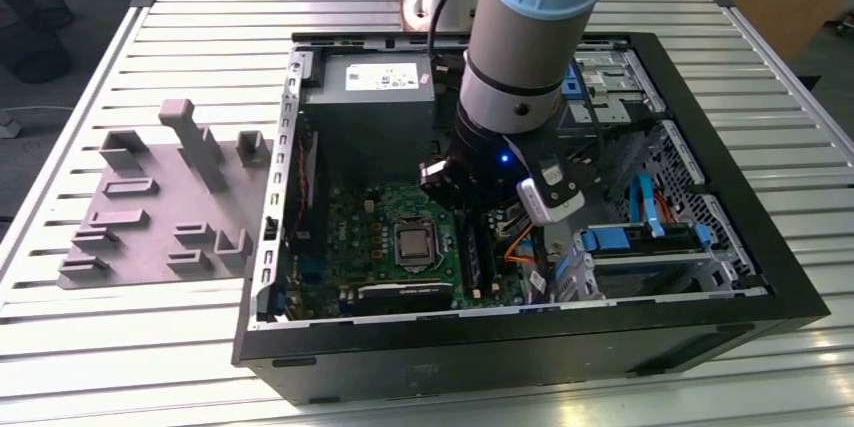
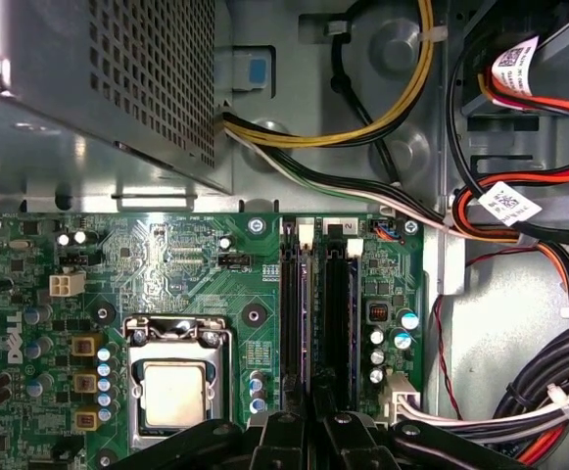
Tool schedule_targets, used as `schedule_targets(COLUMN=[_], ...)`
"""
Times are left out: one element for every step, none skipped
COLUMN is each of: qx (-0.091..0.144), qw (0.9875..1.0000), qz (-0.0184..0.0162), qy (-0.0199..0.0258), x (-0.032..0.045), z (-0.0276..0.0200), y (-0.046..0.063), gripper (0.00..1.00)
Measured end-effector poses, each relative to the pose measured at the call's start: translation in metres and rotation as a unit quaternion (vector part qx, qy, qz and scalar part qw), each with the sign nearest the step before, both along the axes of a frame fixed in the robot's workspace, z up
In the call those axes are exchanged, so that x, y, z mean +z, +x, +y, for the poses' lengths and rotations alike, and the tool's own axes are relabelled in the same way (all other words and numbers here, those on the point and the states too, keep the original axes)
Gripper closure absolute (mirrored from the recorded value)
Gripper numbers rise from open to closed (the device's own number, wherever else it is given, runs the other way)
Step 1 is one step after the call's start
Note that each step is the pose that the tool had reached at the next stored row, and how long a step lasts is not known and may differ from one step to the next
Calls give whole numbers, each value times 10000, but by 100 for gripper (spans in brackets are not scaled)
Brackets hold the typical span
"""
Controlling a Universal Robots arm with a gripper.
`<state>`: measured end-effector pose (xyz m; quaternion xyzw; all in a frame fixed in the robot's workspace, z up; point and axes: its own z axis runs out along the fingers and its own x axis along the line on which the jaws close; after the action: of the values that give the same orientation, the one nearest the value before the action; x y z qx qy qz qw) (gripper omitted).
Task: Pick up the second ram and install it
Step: 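Insert the second ram into the second slot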
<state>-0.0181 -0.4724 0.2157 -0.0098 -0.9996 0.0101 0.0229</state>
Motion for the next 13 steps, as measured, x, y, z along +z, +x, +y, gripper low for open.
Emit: schedule_targets(qx=[6, 9, 11, 12, 12, 12, 12, 12, 12, 12, 12, 12, 12], qw=[10000, 10000, 10000, 10000, 10000, 10000, 10000, 10000, 10000, 10000, 10000, 10000, 10000], qz=[0, 1, 0, 0, 0, 0, 0, 0, 0, 0, 0, 0, 0], qy=[-1, -2, -1, -1, -1, -1, -1, -1, -1, -1, -1, 0, 0], x=[0, -1, -4, -7, -9, -10, -12, -13, -13, -13, -13, -13, -11], z=[0, -1, 0, 0, 0, 0, 0, 0, 0, 0, 0, 0, 0], y=[0, 0, 0, 0, 0, 0, 0, 0, 0, 0, 0, 0, 0], gripper=[86, 86, 86, 86, 86, 86, 86, 86, 86, 86, 86, 86, 86])
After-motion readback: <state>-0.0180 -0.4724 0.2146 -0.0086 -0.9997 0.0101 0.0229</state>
